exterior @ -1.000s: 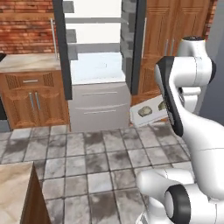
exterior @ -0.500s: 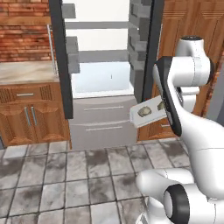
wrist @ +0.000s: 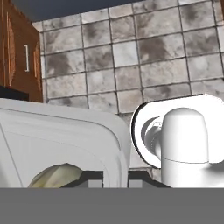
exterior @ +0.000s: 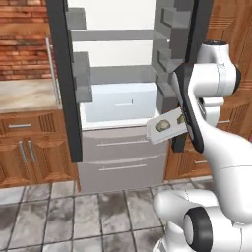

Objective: Place two dumplings into each of the tupperware containers and then place the containers in the fridge.

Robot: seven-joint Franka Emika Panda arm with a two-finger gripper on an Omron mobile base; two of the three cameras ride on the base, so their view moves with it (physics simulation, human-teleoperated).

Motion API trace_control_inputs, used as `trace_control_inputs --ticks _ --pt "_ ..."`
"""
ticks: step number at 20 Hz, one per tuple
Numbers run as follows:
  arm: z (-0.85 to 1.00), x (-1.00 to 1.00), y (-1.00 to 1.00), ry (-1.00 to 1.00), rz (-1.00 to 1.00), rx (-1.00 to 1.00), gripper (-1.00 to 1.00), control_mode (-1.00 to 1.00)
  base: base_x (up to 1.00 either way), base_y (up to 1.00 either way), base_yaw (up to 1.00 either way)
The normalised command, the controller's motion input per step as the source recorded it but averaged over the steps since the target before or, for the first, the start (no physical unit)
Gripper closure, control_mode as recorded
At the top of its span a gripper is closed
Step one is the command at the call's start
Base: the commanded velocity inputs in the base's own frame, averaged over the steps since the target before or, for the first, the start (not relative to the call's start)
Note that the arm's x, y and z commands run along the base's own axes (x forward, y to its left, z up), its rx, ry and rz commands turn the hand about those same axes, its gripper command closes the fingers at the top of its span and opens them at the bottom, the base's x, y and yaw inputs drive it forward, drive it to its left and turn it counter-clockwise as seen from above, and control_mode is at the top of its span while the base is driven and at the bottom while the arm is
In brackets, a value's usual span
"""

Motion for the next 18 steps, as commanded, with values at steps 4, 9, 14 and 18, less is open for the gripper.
trace_control_inputs --ticks 4,9,14,18 --pt "0.00 0.00 0.00 0.00 0.00 0.00 1.00 1.00 0.84 0.16 0.00" --pt "0.00 0.00 0.00 0.00 0.00 0.00 1.00 1.00 0.68 0.33 0.00" --pt "0.00 0.00 0.00 0.00 0.00 0.00 1.00 1.00 0.69 0.36 0.00" --pt "0.00 0.00 0.00 0.00 0.00 0.00 1.00 1.00 0.82 0.06 0.00"
